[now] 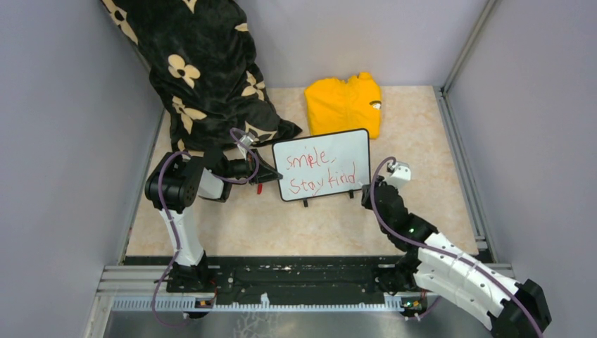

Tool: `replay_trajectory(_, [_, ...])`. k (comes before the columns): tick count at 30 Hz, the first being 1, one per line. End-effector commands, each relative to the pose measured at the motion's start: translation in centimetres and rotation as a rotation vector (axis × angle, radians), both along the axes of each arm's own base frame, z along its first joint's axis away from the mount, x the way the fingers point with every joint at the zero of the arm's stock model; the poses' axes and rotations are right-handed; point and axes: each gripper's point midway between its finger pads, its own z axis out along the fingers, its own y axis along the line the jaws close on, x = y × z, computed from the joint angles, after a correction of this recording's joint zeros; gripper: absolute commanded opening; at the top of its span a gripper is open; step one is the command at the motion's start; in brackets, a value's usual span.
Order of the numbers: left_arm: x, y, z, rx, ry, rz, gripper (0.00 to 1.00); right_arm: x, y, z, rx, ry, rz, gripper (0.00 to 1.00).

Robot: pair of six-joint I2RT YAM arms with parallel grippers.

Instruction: Write a sentence on the whiteboard

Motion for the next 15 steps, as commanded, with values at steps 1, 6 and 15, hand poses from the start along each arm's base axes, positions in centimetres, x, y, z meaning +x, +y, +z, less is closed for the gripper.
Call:
replay_trajectory(1, [-0.14,-0.23,0.15,0.004,-0.018,-0.023,0.0,0.9,0.48,1.33,0.054,-0.042,-0.005,0.0])
replay_trajectory(6, [-0.13,-0.23,0.08,0.005,-0.015,-0.024,0.0,1.04,0.38,1.06,0.05,-0.038,-0.009,0.0])
replay_trajectory(15, [-0.11,-0.23,-0.01,0.007,-0.008,-0.023,0.0,1.28,0.25,0.79,0.039,-0.032,-0.011,0.0])
